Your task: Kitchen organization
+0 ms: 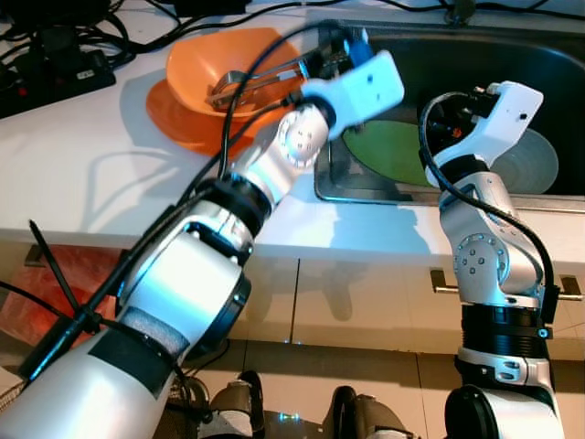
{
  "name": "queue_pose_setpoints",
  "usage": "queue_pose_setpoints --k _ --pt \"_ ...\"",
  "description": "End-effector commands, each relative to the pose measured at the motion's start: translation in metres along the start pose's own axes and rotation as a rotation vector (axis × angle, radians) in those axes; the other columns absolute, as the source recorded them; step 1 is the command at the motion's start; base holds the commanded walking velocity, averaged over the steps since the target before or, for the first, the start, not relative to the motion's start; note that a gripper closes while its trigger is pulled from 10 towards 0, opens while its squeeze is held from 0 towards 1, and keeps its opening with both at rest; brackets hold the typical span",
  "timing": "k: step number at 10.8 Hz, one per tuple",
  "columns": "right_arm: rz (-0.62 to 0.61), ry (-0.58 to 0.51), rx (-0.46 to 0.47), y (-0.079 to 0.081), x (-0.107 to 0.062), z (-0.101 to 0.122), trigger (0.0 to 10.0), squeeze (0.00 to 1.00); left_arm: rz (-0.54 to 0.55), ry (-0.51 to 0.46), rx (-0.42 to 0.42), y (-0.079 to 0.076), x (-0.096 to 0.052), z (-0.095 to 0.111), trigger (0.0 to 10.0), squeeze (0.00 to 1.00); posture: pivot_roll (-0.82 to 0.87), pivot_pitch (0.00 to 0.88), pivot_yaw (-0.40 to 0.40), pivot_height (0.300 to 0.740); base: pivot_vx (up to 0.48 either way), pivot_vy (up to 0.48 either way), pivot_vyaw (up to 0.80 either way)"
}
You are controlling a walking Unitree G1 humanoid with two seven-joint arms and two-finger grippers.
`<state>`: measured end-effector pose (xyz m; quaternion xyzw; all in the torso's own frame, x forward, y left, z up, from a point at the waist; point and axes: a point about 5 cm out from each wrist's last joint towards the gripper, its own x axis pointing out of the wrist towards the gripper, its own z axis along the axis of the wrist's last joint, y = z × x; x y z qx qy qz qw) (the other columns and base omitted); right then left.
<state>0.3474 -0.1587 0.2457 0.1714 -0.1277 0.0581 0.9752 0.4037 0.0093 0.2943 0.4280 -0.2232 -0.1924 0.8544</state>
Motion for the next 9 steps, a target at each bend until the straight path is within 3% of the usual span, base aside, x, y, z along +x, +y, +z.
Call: queue_pose_setpoints --k 1,2,3,5,6,9 --pt "-0.002 0.006 0.018 0.0 -0.0032 -0.0008 10.0 0.0 0.032 0.007 0.032 0.0086 0.0028 0.0042 10.0 0.0 -0.01 0.313 0.023 0.74 0.0 0.0 0.0" --pt "-0.002 0.01 0.02 0.0006 -0.0039 -0.0014 10.0 0.0 0.056 0.016 0.04 0.0134 0.0041 0.0059 2.5 0.0 -0.01 0.309 0.025 0.74 0.0 0.0 0.0" --pt "-0.004 0.011 0.022 0.0007 -0.0044 -0.0012 10.0 0.0 0.058 0.019 0.038 0.0134 0.0044 0.006 1.0 0.0 -0.01 0.308 0.025 0.74 0.0 0.0 0.0" --pt "-0.007 0.013 0.022 0.0002 -0.0054 -0.0011 10.0 0.0 0.051 0.027 0.031 0.011 0.0039 0.0042 0.8 0.0 -0.01 0.309 0.023 0.74 0.0 0.0 0.0" --pt "-0.007 0.016 0.023 0.0005 -0.0058 -0.0012 10.0 0.0 0.048 0.039 0.028 0.0088 0.0033 0.0019 0.0 0.0 -0.01 0.313 0.023 0.74 0.0 0.0 0.0" --pt "-0.014 0.024 0.027 0.0005 -0.0068 -0.003 10.0 0.0 0.039 0.041 0.035 0.0064 0.003 0.0012 0.0 0.0 0.0 0.32 0.025 0.74 0.0 0.0 0.0"
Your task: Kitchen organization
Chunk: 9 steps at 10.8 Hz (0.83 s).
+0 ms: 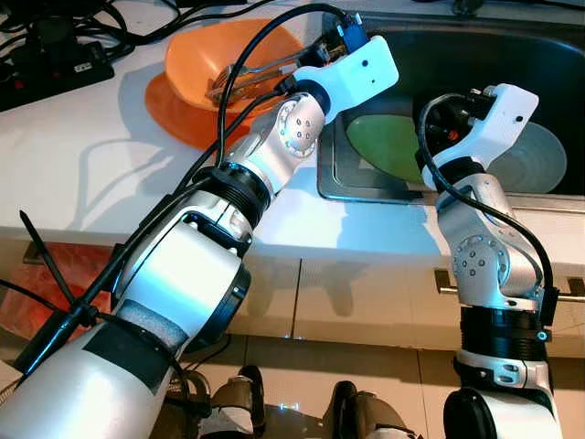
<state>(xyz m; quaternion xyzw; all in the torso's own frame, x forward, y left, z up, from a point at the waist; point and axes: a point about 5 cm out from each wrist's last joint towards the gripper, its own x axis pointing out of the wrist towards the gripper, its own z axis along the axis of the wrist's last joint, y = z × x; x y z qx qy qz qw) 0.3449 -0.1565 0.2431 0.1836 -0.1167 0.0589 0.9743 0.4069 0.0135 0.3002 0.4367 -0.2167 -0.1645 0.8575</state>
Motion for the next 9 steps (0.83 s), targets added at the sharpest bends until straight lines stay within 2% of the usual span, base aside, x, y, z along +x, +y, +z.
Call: queue_pose_setpoints --k 1,9 --pt "-0.011 0.006 0.002 -0.0011 -0.0044 -0.001 10.0 0.0 -0.001 0.001 0.012 -0.0015 0.0012 0.0029 0.0 0.0 -0.01 0.321 0.025 0.74 0.0 0.0 0.0" --pt "-0.017 0.013 0.004 -0.0028 -0.0045 -0.0016 10.0 0.0 0.001 -0.002 0.014 -0.0008 0.0022 0.0055 0.0 0.0 0.0 0.32 0.021 0.74 0.0 0.0 0.0"
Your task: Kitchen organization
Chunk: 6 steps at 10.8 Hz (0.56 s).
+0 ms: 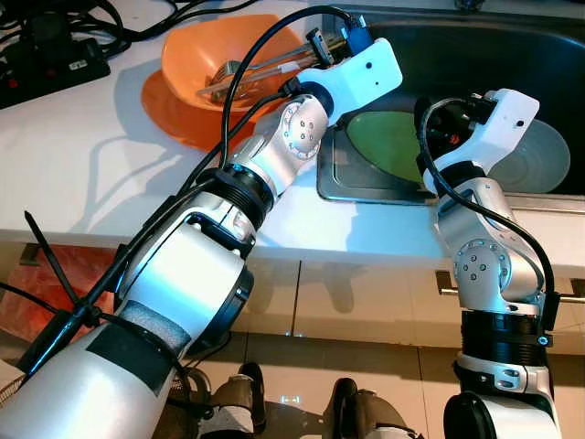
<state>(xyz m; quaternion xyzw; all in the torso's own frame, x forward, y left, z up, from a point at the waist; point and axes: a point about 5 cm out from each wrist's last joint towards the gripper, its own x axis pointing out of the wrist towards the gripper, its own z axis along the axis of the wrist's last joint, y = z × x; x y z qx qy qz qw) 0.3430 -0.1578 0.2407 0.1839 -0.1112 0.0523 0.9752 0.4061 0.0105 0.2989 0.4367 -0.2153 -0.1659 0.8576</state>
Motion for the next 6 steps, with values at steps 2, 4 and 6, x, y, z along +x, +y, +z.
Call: queue_pose_setpoints --k 2,4,6 --pt "0.004 0.003 0.006 0.0 0.0 0.0 10.0 0.0 0.069 -0.026 0.014 0.015 0.003 0.009 0.0 0.0 0.0 0.312 0.018 0.74 0.0 0.0 0.0" --pt "0.007 0.003 0.006 0.0 0.003 0.0 10.0 0.0 0.129 -0.061 -0.001 0.028 0.004 0.017 10.0 0.0 0.01 0.301 0.013 0.74 0.0 0.0 0.0" --pt "0.012 0.001 0.004 0.0 0.006 0.0 10.0 0.0 0.207 -0.148 -0.091 0.05 0.003 0.032 10.0 0.0 0.02 0.287 0.008 0.74 0.0 0.0 0.0"
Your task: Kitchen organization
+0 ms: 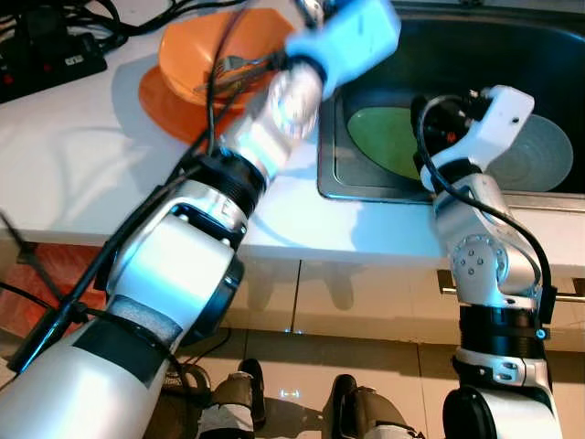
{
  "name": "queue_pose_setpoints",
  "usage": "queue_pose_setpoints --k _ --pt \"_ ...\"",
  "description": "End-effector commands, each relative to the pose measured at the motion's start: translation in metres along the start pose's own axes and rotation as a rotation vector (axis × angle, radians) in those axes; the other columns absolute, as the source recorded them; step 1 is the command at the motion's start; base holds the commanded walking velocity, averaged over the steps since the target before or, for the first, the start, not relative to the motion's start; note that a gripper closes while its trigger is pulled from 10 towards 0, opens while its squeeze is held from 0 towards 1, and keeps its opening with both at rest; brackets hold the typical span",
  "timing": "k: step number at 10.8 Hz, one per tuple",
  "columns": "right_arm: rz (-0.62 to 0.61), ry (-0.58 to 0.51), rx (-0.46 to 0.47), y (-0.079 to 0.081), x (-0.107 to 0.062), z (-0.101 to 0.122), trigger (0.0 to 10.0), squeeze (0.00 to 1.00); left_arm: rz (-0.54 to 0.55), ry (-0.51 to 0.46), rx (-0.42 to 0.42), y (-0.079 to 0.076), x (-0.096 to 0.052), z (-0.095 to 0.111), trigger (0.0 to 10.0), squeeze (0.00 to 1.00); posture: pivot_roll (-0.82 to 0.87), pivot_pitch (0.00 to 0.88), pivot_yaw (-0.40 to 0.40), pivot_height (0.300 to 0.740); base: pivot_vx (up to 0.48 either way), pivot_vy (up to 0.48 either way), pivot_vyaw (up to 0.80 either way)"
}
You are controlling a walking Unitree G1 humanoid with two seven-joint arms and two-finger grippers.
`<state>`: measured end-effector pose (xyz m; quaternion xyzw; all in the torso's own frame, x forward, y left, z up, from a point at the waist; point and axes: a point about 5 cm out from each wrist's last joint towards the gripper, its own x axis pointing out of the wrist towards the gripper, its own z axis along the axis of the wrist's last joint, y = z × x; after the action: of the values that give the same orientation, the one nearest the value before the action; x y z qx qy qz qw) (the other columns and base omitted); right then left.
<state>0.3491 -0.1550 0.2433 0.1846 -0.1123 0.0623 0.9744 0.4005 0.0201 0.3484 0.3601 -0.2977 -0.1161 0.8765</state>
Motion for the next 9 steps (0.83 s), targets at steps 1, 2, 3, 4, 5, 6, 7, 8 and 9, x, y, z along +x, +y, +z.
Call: queue_pose_setpoints --k 1,2,3,4,5,6,7,8,9 --pt "-0.003 -0.001 0.0 -0.002 0.002 0.0 10.0 0.0 0.041 -0.069 -0.04 0.013 0.005 0.017 10.0 0.0 0.02 0.278 0.004 0.74 0.0 0.0 0.0" --pt "0.002 0.002 0.001 -0.001 0.004 -0.002 10.0 0.0 -0.002 -0.061 -0.045 0.01 0.004 0.015 10.0 0.0 0.03 0.273 0.003 0.74 0.0 0.0 0.0" --pt "0.005 0.001 0.003 0.0 0.004 -0.002 10.0 0.0 -0.054 -0.04 -0.049 0.001 0.001 0.009 10.0 0.0 0.03 0.272 0.004 0.74 0.0 0.0 0.0" --pt "0.007 -0.001 0.005 0.001 0.003 -0.002 10.0 0.0 -0.102 -0.034 -0.09 -0.01 -0.004 0.004 10.0 1.0 0.03 0.274 0.005 0.74 0.0 0.0 0.0" --pt "0.006 0.0 0.004 0.0 0.002 -0.002 10.0 0.0 -0.125 -0.042 -0.098 -0.014 -0.007 0.005 10.0 1.0 0.03 0.278 0.004 0.74 0.0 0.0 0.0" --pt "0.007 0.004 0.004 0.001 0.003 -0.004 10.0 0.0 -0.152 -0.046 -0.097 -0.017 -0.008 0.006 10.0 1.0 0.03 0.28 0.004 0.74 0.0 0.0 0.0" --pt "0.008 0.006 0.005 0.001 0.003 -0.004 10.0 0.0 -0.187 -0.04 -0.079 -0.021 -0.008 0.005 10.0 1.0 0.04 0.291 0.004 0.74 0.0 0.0 0.0" --pt "0.008 0.009 0.007 0.001 0.002 -0.005 10.0 0.0 -0.222 -0.033 -0.063 -0.026 -0.01 0.003 10.0 1.0 0.04 0.296 0.006 0.74 0.0 0.0 0.0" --pt "0.006 0.01 0.007 0.001 0.001 -0.005 10.0 0.0 -0.238 -0.025 -0.057 -0.028 -0.011 0.002 10.0 1.0 0.04 0.299 0.007 0.74 0.0 0.0 0.0"
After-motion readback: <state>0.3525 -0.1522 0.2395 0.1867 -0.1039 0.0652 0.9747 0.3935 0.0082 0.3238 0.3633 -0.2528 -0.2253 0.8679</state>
